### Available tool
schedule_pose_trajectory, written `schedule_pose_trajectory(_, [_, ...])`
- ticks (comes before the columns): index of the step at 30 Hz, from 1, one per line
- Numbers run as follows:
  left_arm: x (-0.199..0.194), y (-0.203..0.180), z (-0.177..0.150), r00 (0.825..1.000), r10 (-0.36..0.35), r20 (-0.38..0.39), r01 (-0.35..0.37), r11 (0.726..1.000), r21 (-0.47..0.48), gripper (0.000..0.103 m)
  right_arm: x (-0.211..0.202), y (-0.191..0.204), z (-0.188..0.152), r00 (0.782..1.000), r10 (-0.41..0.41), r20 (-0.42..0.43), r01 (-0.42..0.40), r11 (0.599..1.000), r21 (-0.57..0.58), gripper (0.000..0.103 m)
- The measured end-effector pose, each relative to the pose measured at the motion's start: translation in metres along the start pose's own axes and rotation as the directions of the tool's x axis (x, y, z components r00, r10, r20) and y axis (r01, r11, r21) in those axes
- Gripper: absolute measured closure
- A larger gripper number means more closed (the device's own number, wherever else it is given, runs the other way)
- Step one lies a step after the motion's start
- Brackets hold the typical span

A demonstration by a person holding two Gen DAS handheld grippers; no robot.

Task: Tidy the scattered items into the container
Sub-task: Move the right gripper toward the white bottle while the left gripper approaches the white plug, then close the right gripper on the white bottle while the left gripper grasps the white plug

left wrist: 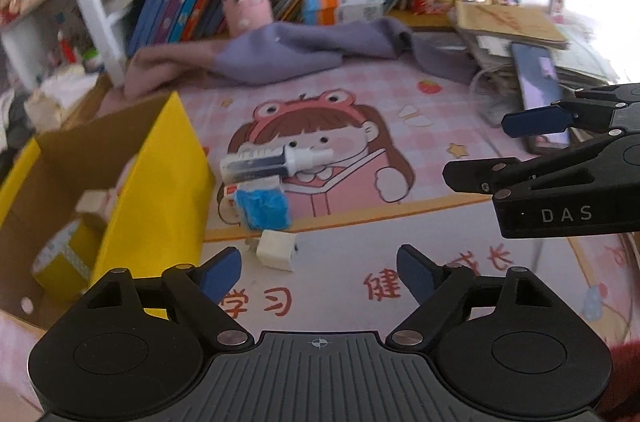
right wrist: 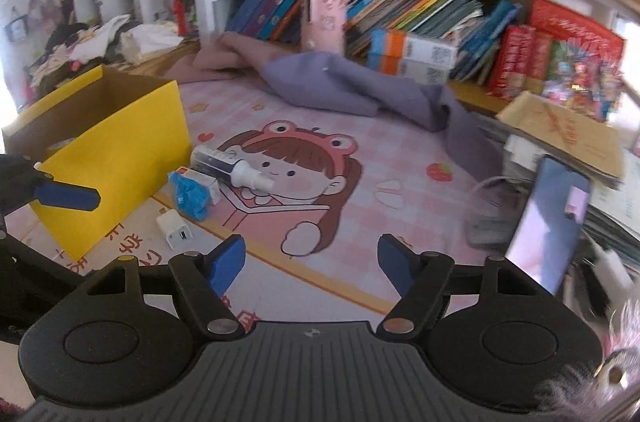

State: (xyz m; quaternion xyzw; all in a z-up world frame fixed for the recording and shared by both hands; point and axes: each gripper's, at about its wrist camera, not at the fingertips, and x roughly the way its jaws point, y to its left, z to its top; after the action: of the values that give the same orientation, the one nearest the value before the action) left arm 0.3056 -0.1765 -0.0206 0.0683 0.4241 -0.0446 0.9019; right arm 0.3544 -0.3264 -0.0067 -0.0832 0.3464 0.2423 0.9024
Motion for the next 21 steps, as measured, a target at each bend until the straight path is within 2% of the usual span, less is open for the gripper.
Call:
schedule_pose_trajectory(3, [0.017,0.002,0.008,0.999,0.030,-0.025,-0.031,0.999,-0.033,0.022,0.021,-0.001,0.015,0.998,0.059,-0.039,-0.061,0.995,-0.073,0.038])
schedule_pose_trajectory(7, [0.035,0.010,0.013,0.998,0.061,-0.031,-0.064,0.992,-0.105,0.022,0.048,0.003,0.033,0.992,0.120,-0.027,-0.123,0.972,-0.202,0.038])
schedule_pose_trajectory(13, [0.063,0.020,0.011,0.993,0.075,-0.092,-0.091,0.980,-0.179,0.027,0.096,0.011,0.053,0.978,0.201,-0.062,-0.210,0.938,-0.277,0.041])
schedule_pose_trajectory(17, [0.074,0.026,0.010,0.990,0.086,-0.112,-0.107,0.973,-0.205,0.032,0.124,0.017,0.065,0.966,0.242,-0.095,-0.259,0.913,-0.315,0.052])
schedule_pose_trajectory(21, [0.080,0.031,0.009,0.987,0.093,-0.128,-0.121,0.964,-0.235,0.036,0.146,0.025,0.074,0.946,0.295,-0.130,-0.323,0.879,-0.350,0.054])
